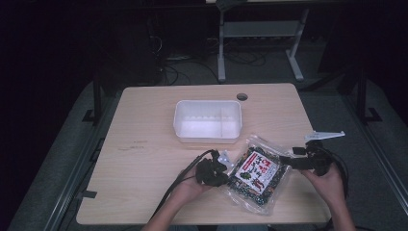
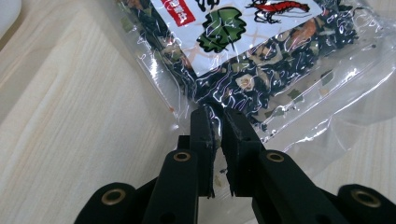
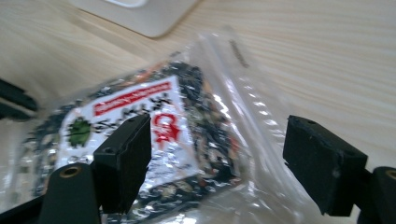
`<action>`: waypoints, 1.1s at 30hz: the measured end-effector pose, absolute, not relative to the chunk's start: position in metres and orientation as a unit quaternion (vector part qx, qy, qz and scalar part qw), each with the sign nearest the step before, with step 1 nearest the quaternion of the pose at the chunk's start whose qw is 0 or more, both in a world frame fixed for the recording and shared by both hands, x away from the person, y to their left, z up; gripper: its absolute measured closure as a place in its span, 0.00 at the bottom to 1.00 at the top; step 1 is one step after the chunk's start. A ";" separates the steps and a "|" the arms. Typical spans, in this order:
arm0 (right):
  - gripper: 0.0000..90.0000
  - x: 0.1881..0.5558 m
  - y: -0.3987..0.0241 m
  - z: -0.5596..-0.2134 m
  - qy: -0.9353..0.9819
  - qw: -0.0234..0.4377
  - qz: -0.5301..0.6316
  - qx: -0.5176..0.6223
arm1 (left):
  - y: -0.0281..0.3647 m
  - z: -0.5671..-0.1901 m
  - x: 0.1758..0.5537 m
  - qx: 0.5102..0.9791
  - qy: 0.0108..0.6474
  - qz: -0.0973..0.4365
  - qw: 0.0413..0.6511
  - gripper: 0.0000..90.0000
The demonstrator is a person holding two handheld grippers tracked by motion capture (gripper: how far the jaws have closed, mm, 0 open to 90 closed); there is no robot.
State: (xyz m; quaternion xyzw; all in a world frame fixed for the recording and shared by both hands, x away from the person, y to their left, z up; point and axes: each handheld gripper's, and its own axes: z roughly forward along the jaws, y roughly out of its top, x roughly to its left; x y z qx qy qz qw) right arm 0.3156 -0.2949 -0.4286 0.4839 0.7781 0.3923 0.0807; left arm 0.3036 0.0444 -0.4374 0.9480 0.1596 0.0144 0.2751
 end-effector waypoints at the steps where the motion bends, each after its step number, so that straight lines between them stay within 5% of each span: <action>1: 0.26 0.317 -0.298 -0.431 0.774 0.079 0.392 0.491 | 0.044 -0.437 0.304 0.948 0.160 0.014 0.275 0.91; 19: 0.29 0.317 -0.342 -0.455 0.724 0.056 0.373 0.577 | 0.045 -0.439 0.304 0.946 0.159 0.014 0.281 0.92; 28: 0.48 0.322 -0.331 -0.460 0.745 0.026 0.366 0.557 | 0.046 -0.440 0.304 0.944 0.164 0.013 0.287 0.92; 33: 0.68 0.319 -0.331 -0.457 0.741 0.039 0.372 0.558 | 0.047 -0.440 0.305 0.943 0.164 0.010 0.289 0.92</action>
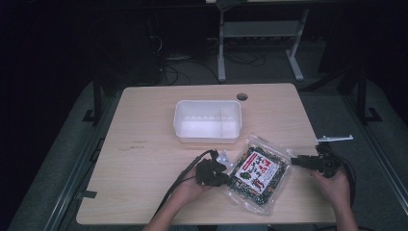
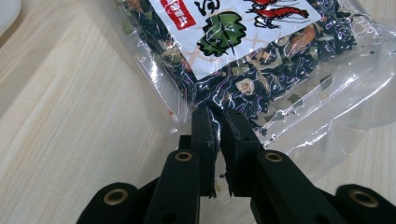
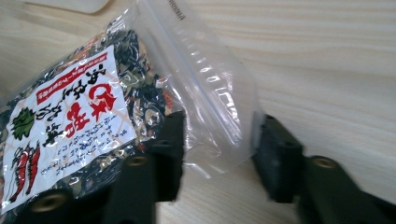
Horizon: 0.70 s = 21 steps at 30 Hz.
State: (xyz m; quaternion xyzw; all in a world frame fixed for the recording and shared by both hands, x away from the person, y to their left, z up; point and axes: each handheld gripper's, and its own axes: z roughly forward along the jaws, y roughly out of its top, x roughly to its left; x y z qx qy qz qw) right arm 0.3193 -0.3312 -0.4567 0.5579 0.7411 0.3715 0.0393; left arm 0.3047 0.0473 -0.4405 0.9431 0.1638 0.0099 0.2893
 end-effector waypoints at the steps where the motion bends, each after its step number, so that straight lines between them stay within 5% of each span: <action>1: 0.72 0.319 -0.332 -0.456 0.739 0.041 0.376 0.558 | 0.047 -0.441 0.305 0.943 0.164 0.010 0.290 0.92; 6: 0.97 0.313 -0.334 -0.451 0.742 0.061 0.377 0.551 | 0.047 -0.440 0.304 0.943 0.162 0.012 0.290 0.92; 14: 1.00 0.308 -0.334 -0.441 0.745 0.065 0.389 0.538 | 0.049 -0.441 0.308 0.940 0.177 -0.001 0.293 0.85; 18: 1.00 0.300 -0.336 -0.428 0.742 0.073 0.406 0.528 | 0.053 -0.438 0.312 0.929 0.195 -0.011 0.316 0.75; 20: 1.00 0.295 -0.339 -0.420 0.738 0.081 0.417 0.525 | 0.053 -0.437 0.314 0.924 0.204 -0.009 0.323 0.57; 21: 1.00 0.295 -0.339 -0.420 0.738 0.081 0.417 0.525 | 0.053 -0.436 0.315 0.923 0.209 -0.003 0.324 0.57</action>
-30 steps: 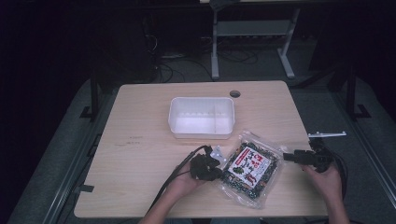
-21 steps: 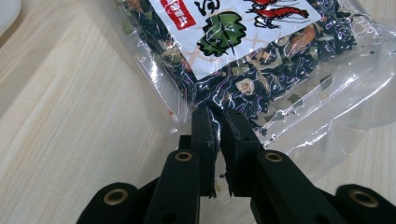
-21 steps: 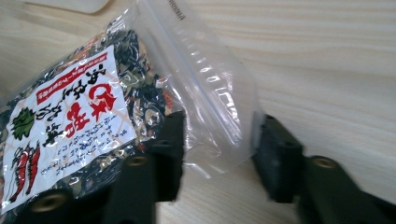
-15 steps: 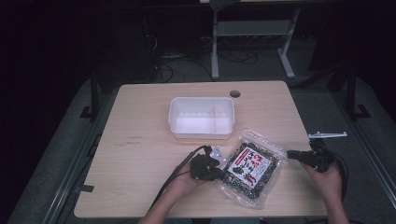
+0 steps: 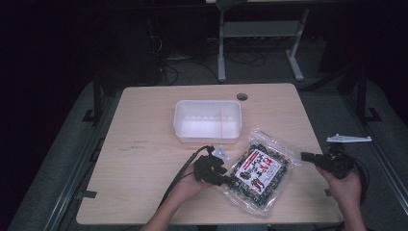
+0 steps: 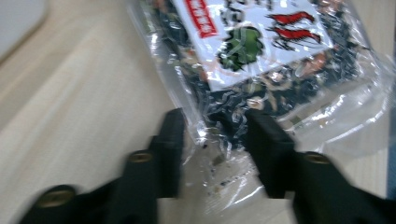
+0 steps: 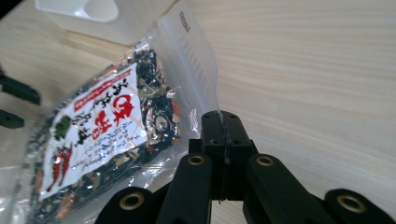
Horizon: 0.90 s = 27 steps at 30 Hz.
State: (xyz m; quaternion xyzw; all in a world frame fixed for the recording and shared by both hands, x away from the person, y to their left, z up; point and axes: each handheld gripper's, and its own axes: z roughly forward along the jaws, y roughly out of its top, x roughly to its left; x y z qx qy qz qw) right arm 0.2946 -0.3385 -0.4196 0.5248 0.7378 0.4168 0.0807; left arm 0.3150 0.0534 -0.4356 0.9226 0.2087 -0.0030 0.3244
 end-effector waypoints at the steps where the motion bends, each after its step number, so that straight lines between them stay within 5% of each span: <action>1: 1.00 0.290 -0.341 -0.413 0.735 0.087 0.426 0.520 | 0.054 -0.435 0.316 0.921 0.212 -0.008 0.328 0.47; 3: 1.00 0.286 -0.343 -0.407 0.734 0.092 0.430 0.517 | 0.052 -0.437 0.322 0.915 0.225 -0.020 0.333 0.37; 8: 1.00 0.275 -0.339 -0.388 0.743 0.120 0.428 0.500 | 0.047 -0.440 0.330 0.907 0.237 -0.051 0.345 0.30; 27: 1.00 0.252 -0.313 -0.333 0.755 0.154 0.477 0.422 | 0.038 -0.451 0.358 0.878 0.236 -0.160 0.386 0.32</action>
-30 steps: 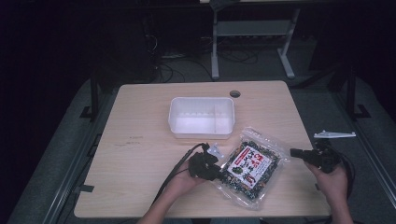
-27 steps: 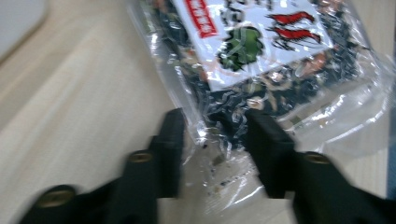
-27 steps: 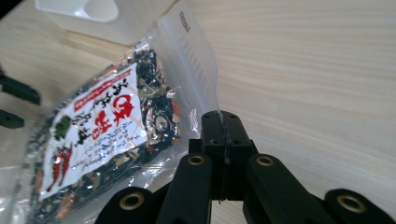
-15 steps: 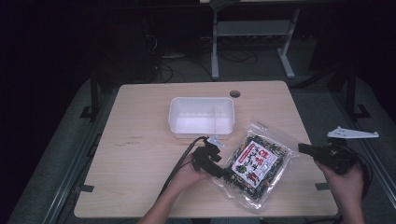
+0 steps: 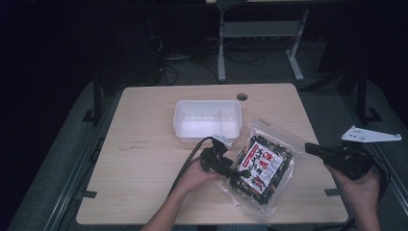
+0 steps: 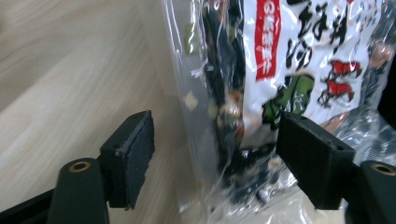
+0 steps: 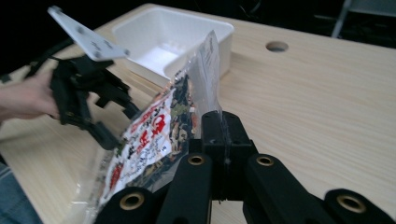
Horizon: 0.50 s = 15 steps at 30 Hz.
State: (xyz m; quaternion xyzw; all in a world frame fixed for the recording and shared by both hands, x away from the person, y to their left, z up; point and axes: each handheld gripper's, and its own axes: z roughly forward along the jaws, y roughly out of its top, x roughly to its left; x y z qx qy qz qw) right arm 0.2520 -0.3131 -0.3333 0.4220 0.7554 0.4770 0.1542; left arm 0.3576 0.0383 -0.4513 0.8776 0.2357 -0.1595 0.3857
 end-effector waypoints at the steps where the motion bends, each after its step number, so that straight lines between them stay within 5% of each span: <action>1: 1.00 0.251 -0.312 -0.332 0.754 0.153 0.482 0.419 | 0.038 -0.451 0.358 0.875 0.232 -0.166 0.390 0.36; 9: 1.00 0.253 -0.312 -0.334 0.745 0.153 0.498 0.416 | 0.041 -0.448 0.358 0.872 0.222 -0.170 0.401 0.50; 15: 1.00 0.254 -0.314 -0.339 0.733 0.156 0.516 0.415 | 0.046 -0.442 0.350 0.879 0.197 -0.145 0.409 0.71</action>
